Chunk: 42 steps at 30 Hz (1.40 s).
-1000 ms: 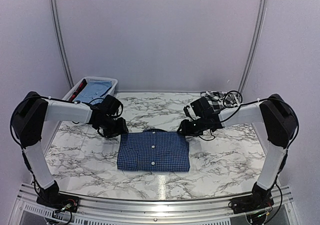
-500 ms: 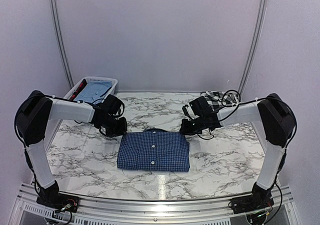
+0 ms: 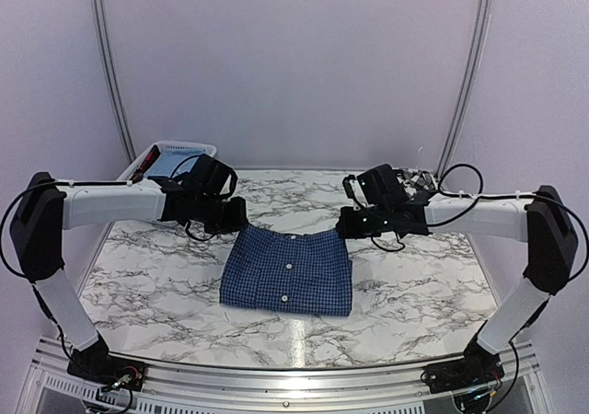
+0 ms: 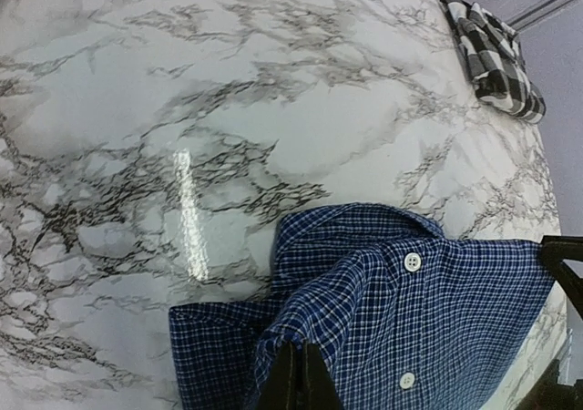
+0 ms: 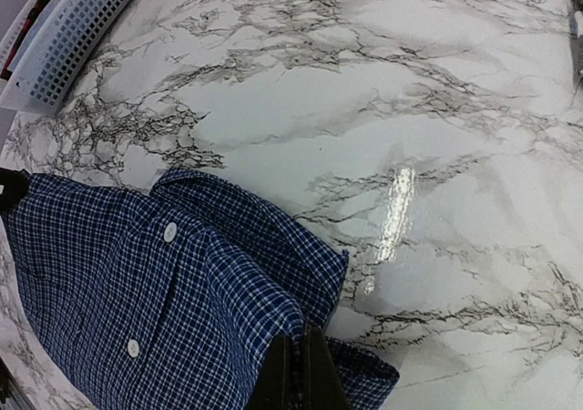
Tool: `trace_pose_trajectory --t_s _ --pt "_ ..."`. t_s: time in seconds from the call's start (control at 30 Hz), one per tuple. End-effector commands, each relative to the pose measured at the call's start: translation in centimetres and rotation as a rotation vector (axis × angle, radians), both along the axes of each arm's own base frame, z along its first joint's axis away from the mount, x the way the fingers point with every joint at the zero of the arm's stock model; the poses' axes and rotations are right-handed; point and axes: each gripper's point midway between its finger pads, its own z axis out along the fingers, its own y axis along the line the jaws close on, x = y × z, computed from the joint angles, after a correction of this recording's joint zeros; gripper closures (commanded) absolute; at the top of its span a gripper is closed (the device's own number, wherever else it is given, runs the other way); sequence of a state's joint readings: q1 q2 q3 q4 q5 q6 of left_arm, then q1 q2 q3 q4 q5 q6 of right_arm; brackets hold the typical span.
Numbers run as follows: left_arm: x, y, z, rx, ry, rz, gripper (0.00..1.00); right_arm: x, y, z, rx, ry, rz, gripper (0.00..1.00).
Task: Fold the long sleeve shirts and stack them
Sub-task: Smooth out the square-folded shirt at the center of the board.
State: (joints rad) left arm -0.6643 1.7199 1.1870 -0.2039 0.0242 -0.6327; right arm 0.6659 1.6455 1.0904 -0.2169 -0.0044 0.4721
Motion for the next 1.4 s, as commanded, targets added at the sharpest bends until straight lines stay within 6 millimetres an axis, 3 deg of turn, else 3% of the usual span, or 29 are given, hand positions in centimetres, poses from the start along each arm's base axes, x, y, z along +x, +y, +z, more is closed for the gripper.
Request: trace_pose_trajectory --t_s 0.0,0.1,0.33,0.43,0.67,0.7,0.8,0.9,0.93,0.97,1.03,1.1,1.2,1.3,1.37 --pt "1.9 -2.0 1.3 0.002 -0.076 -0.049 1.0 -1.2 -3.0 -1.6 -0.034 0.019 -0.094 1.0" --pt "3.0 -3.5 -0.4 0.004 -0.068 -0.081 1.0 -1.6 -4.3 -3.5 -0.051 0.035 -0.118 1.0" --pt "6.7 -3.3 -4.0 0.056 -0.041 -0.027 1.0 -0.3 -6.1 -7.8 -0.051 0.08 -0.144 1.0" --pt "7.6 -3.0 -4.4 0.071 -0.037 -0.025 1.0 0.2 -6.2 -7.9 -0.063 0.083 -0.143 1.0" --pt "9.2 -2.3 -3.3 0.112 -0.063 -0.011 1.0 0.1 -7.3 -7.2 -0.081 0.077 -0.181 1.0" --pt "9.3 -2.4 -3.4 0.112 -0.058 -0.013 0.97 0.2 -7.4 -7.0 -0.082 0.076 -0.183 1.0" --pt "9.7 -2.0 -3.2 0.138 -0.048 -0.009 0.68 0.6 -7.4 -6.7 -0.109 0.087 -0.179 0.86" --pt "9.6 -0.9 -1.3 0.17 -0.079 0.0 0.38 0.4 -6.9 -4.9 -0.111 0.073 -0.165 0.63" --pt "9.3 -0.5 -0.3 0.177 -0.095 0.0 0.3 0.2 -6.5 -4.1 -0.112 0.066 -0.155 0.54" --pt "8.9 -0.1 0.7 0.183 -0.11 -0.004 0.29 -0.1 -6.1 -3.4 -0.121 0.06 -0.146 0.49" --pt "7.5 0.7 2.0 0.18 -0.117 -0.016 0.29 -1.1 -4.5 -1.9 -0.115 0.046 -0.117 0.51" --pt "5.2 0.7 2.3 0.158 -0.099 -0.052 0.34 -2.8 -2.8 -1.1 -0.095 0.05 -0.087 0.6" --pt "1.3 -0.3 1.8 0.138 -0.07 -0.111 0.49 -5.3 0.1 -0.4 0.02 0.069 -0.03 0.68" --pt "-2.5 -2.2 0.4 0.085 -0.019 -0.187 0.64 -7.5 3.4 -0.4 0.121 0.097 0.038 0.73" --pt "-4.4 -3.2 -1.0 0.067 0.008 -0.227 0.69 -8.4 4.2 -1.0 0.138 0.116 0.049 0.74"
